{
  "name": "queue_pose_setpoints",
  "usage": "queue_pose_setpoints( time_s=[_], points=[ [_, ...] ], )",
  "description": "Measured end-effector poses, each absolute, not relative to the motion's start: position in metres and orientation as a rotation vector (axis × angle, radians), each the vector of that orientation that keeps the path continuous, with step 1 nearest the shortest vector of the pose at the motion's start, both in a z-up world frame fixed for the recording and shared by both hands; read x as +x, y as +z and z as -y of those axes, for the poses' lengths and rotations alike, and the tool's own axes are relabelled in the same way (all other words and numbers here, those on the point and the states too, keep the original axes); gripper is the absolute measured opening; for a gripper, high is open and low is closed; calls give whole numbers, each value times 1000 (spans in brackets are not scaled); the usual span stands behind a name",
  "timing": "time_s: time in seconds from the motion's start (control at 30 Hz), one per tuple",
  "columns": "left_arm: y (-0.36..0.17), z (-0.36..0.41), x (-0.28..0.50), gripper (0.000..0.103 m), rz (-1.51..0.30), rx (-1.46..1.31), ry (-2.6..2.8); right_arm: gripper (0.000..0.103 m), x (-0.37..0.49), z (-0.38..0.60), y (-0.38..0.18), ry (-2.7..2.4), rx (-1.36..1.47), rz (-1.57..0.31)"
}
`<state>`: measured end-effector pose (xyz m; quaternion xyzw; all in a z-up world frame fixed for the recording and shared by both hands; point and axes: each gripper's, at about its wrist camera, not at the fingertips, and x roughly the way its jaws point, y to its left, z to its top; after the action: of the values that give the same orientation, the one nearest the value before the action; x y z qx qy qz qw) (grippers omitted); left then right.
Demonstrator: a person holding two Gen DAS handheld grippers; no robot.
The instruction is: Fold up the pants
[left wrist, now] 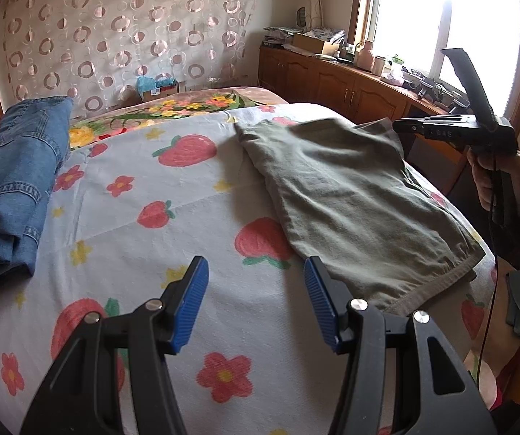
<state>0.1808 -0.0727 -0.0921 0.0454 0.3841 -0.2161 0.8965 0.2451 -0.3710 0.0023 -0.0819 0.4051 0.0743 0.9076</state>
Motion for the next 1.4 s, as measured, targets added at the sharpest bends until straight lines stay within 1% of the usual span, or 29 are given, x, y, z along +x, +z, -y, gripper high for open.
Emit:
queue_pose_setpoints(
  time_s=[0.03, 0.1, 0.13, 0.43, 0.6, 0.73, 1.03, 1.4],
  points=[
    [-92, 74, 179, 54, -794, 94, -449, 30, 239, 372, 4, 158, -159, -825],
    [-91, 75, 176, 54, -790, 93, -450, 37, 227, 373, 9, 172, -143, -808],
    [-91, 75, 174, 54, -790, 91, -451, 37, 220, 373, 11, 175, -140, -801],
    [-76, 81, 149, 54, -754, 96, -457, 37, 152, 358, 30, 248, -113, -763],
    [-69, 86, 135, 54, -734, 98, -463, 37, 123, 345, 31, 274, -110, -758],
    [-68, 88, 128, 54, -719, 98, -462, 37, 104, 339, 27, 285, -109, -758],
    [-83, 93, 127, 54, -767, 89, -447, 37, 72, 339, 7, 296, -65, -786],
    [-80, 107, 128, 54, -771, 91, -464, 37, 61, 344, -13, 305, -34, -847]
  ],
)
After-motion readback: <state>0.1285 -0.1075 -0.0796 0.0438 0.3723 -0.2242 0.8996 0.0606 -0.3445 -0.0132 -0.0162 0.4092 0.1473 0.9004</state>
